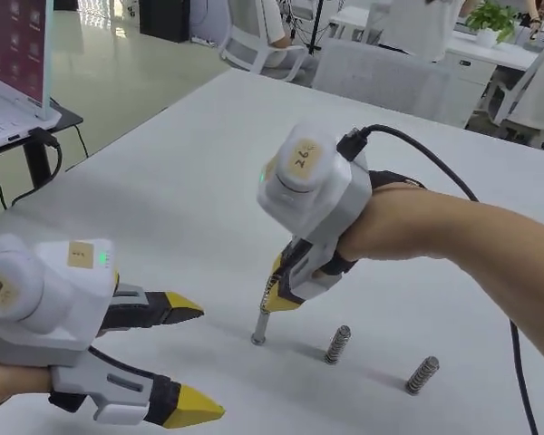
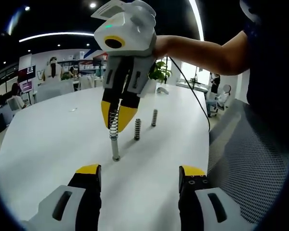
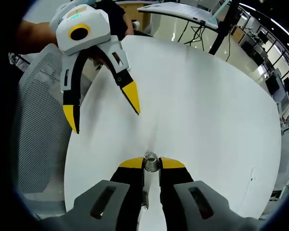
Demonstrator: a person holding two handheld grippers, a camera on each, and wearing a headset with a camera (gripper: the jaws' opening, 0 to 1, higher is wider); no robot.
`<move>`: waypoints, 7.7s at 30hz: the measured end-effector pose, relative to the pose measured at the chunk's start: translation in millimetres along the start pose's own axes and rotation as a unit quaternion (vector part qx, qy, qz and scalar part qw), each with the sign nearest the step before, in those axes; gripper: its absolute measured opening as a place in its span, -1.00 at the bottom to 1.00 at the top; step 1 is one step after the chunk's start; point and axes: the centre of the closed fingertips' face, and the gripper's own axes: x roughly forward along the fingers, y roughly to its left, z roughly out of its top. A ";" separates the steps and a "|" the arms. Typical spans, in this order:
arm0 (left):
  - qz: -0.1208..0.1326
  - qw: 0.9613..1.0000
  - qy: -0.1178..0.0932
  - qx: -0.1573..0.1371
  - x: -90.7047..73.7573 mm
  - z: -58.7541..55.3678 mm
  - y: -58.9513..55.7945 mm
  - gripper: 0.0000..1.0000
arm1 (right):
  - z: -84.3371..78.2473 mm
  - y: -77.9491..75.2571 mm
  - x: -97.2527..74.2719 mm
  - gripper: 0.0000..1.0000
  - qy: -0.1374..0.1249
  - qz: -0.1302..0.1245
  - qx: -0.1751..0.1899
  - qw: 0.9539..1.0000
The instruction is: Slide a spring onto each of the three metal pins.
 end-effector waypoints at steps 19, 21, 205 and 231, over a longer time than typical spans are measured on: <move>-0.002 1.000 0.002 0.000 0.3 -2.6 2.8 0.17 | -10.1 3.5 26.5 -0.82 0.026 0.008 0.001 1.000; -0.002 1.000 0.003 0.001 0.2 -2.9 2.7 0.17 | -11.0 3.1 30.0 -0.82 0.028 0.006 0.002 1.000; 0.004 1.000 0.005 -0.020 -1.8 -8.4 -10.2 0.24 | -193.5 107.6 -66.6 0.39 -0.270 -0.216 0.307 0.887; 0.009 1.000 0.006 -0.025 -0.3 -11.7 -3.6 0.28 | -196.3 103.6 -65.3 0.61 -0.280 -0.228 0.301 0.883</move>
